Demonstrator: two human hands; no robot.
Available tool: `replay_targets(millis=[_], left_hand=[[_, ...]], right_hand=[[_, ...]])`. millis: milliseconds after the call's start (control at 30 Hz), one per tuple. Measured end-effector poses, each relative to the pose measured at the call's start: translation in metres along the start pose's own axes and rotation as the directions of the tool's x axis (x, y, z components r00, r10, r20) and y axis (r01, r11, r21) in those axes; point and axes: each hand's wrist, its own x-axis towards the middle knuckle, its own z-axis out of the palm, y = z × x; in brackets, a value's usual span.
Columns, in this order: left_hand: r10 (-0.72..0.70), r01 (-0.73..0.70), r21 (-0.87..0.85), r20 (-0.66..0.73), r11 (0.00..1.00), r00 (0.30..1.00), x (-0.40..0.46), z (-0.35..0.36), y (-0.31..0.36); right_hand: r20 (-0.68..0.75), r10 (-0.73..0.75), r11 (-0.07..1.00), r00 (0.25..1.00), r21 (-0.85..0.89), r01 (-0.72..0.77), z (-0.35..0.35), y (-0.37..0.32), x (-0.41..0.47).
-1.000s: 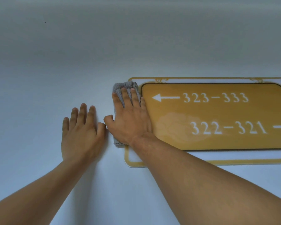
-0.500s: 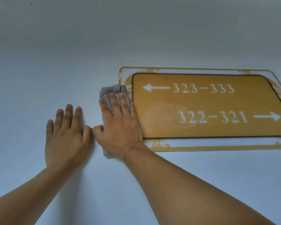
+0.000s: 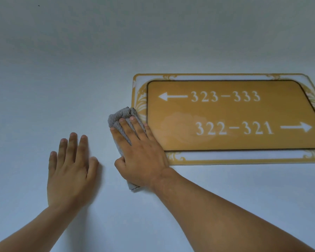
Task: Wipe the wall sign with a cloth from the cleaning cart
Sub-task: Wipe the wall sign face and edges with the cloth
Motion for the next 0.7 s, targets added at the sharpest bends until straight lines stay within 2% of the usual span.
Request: replay_targets(millis=[267, 400, 433, 500, 533, 600, 633, 700], left_hand=[[0.011, -0.011, -0.012, -0.024, 1.0, 1.0, 0.002, -0.003, -0.001], [-0.143, 0.117, -0.264, -0.079, 0.957, 0.987, 0.007, -0.022, 0.022], [-0.133, 0.099, -0.32, -0.087, 0.942, 0.987, 0.008, -0.024, 0.033], [0.066, -0.091, -0.342, -0.084, 0.935, 0.994, 0.005, -0.027, 0.059], [0.218, -0.232, -0.324, -0.078, 0.917, 0.973, 0.003, -0.027, 0.073], [0.47, -0.466, -0.279, -0.058, 0.84, 0.881, -0.001, -0.02, 0.103], [0.521, -0.514, -0.271, -0.054, 0.814, 0.852, -0.002, -0.016, 0.116], [0.502, -0.501, -0.271, -0.072, 0.822, 0.862, -0.003, -0.011, 0.134]], right_hand=[[0.034, -0.031, 1.0, 0.999, 0.0, 0.031, -0.006, 0.024, -0.009], [0.039, -0.025, 1.0, 0.999, 0.011, 0.025, -0.009, 0.034, -0.013], [0.043, -0.023, 1.0, 0.999, 0.014, 0.022, -0.011, 0.037, -0.014], [0.043, -0.022, 1.0, 0.999, 0.015, 0.021, -0.012, 0.042, -0.016], [0.044, -0.027, 1.0, 0.999, 0.006, 0.027, -0.013, 0.045, -0.017], [0.056, -0.04, 0.998, 0.998, -0.046, 0.043, -0.014, 0.054, -0.021], [0.066, -0.039, 0.997, 0.997, -0.069, 0.044, -0.015, 0.06, -0.023], [0.061, -0.032, 0.997, 0.998, -0.066, 0.036, -0.019, 0.072, -0.027]])
